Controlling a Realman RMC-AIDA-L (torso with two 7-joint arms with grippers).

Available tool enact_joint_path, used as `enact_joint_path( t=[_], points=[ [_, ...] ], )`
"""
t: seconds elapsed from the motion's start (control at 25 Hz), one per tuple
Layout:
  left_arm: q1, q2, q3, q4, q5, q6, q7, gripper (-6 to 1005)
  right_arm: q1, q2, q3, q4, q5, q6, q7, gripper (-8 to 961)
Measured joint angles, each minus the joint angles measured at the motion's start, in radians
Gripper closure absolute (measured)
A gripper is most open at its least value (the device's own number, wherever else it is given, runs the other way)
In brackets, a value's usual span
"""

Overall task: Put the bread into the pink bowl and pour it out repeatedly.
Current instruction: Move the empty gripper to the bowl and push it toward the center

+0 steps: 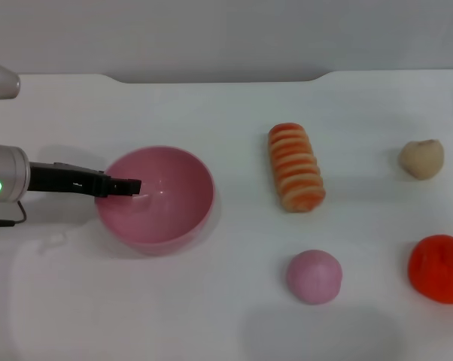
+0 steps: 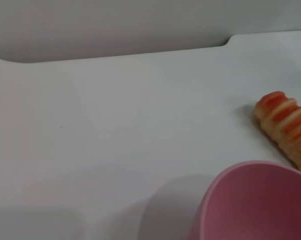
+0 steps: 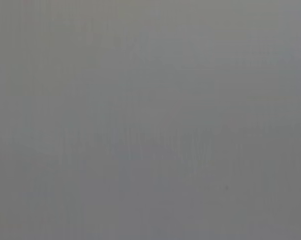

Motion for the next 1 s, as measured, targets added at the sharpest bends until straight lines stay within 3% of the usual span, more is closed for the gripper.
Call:
enact_joint_path(
  t=[0.96,1.0],
  points=[
    [-0.019,-0.006,-0.010,-0.001,0.101,0.000,-0.083,336,-0.009,0.002,-0.005,0.002,0.007,0.000,0.000,387],
    [-0.017,-0.006,-0.011,0.001,0.101,-0.002,-0.084,400,-0.009,0.002,-0.004,0.003,0.007,0.000,0.000,387]
  ],
)
